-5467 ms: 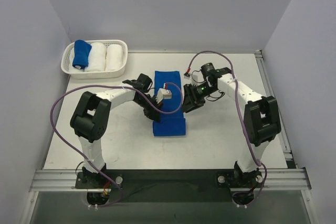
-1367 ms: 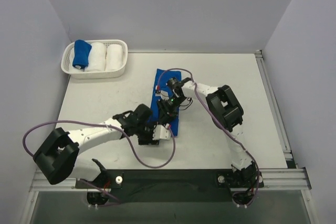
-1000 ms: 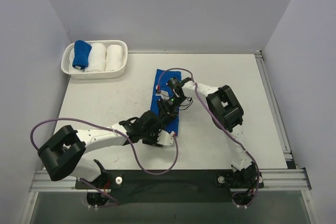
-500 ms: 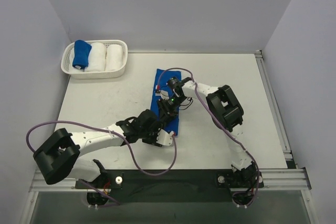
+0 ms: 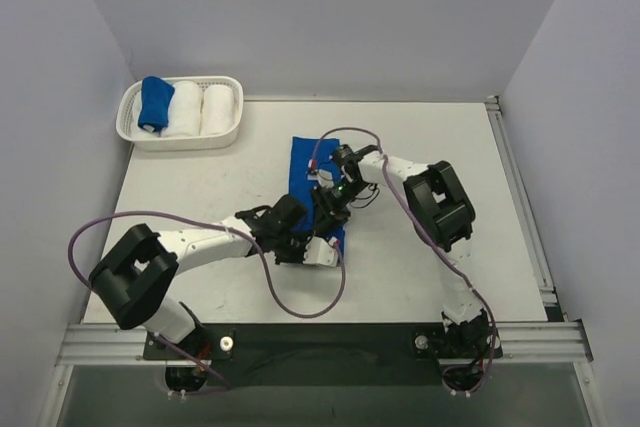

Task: Roll the towels
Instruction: Roll the towel

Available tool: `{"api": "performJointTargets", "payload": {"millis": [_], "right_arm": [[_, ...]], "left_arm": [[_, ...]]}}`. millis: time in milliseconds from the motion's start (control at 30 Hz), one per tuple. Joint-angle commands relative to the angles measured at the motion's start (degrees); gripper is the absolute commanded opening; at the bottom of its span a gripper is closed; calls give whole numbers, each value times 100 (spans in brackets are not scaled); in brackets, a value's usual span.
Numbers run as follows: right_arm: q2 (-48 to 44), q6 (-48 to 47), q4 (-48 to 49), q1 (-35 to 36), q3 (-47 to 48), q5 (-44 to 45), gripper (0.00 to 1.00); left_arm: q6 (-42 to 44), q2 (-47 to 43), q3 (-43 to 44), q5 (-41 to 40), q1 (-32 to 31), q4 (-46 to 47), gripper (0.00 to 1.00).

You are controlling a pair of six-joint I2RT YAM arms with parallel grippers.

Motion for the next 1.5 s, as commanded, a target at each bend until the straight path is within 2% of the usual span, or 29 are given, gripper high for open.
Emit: {"api": "performJointTargets", "payload": {"millis": [0, 200, 333, 500, 700, 867, 933, 967, 1000, 1100, 1267, 1467], "right_arm": [[-895, -371, -343, -762, -196, 380, 32], [-2431, -1002, -676, -1974, -643, 205, 40], [-3338, -1671, -1019, -2187, -968, 458, 48], [-4734, -2252, -1064, -2021, -1768, 1090, 49], [-5589, -2946, -1134, -634, -2455, 2057, 45], [-5502, -3123, -1073, 613, -2455, 3147, 47], [-5257, -3070, -775, 1071, -2420, 3604, 49], [-5143, -3070, -661, 1256, -2385, 4111, 51], [-4863, -3052, -390, 1684, -2315, 4377, 52], [-4265, -3070, 129, 2240, -2078, 5010, 52], [-3447, -3201, 807, 2646, -1928, 5214, 52], [-2832, -3385, 1519, 2708, -2225, 5127, 52]], "left_arm": [[-279, 268, 424, 1466, 241, -1664, 1], [-349, 1541, 1590, 2828, 1005, -2939, 0], [-393, 2743, 2445, 3303, 1480, -3606, 0], [-279, 3757, 3386, 3708, 1937, -4503, 0], [-103, 4715, 4282, 3849, 2289, -5312, 0], [-199, 5190, 4749, 3753, 2333, -5647, 0], [-287, 5269, 4793, 3709, 2333, -5656, 0], [-322, 5305, 4845, 3700, 2333, -5656, 0], [-366, 5374, 4863, 3674, 2333, -5656, 0], [-454, 5463, 4968, 3683, 2333, -5700, 0], [-542, 5542, 5030, 3657, 2342, -5708, 6], [-586, 5630, 5118, 3656, 2342, -5761, 9]]}}
